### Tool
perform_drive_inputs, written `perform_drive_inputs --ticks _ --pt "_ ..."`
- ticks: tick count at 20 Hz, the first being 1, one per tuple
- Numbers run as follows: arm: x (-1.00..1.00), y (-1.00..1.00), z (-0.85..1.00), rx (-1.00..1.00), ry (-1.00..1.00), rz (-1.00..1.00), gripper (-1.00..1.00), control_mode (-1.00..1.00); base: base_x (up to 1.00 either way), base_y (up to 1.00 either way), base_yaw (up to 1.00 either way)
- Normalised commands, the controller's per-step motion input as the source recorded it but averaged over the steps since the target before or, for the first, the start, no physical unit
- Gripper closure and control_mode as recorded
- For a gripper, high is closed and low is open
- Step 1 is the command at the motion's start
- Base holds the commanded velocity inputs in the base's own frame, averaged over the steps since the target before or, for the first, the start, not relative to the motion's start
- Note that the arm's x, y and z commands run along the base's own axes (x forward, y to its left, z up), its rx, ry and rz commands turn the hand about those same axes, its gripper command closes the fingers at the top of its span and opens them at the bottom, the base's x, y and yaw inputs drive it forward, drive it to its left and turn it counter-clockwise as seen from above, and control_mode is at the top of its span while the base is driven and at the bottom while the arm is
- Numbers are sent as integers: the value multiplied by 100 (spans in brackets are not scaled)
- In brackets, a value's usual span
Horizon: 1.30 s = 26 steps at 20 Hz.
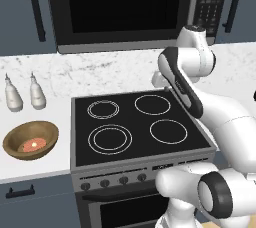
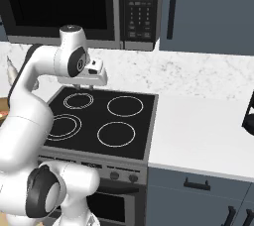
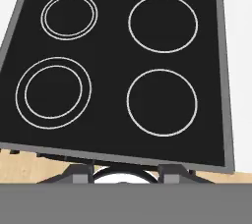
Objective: Open the microwave, place the bowl with waffle inside the microwave, then close the microwave door and turn it on.
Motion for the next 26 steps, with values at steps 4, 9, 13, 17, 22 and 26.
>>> perform_drive_inputs --ticks 4,9,13,17,22,26 --pt "-3 -11 1 0 -8 0 -100 -100 0 0 0" --pt "-8 -35 42 1 -39 -3 -100 -100 0 0 0" --pt "-13 -42 68 1 -34 -3 -100 -100 0 0 0" --pt "-4 -31 86 0 -25 -1 -100 -100 0 0 0" --pt "12 -13 88 0 -16 0 -100 -100 0 0 0" --pt "17 -33 91 0 -17 0 -100 -100 0 0 0"
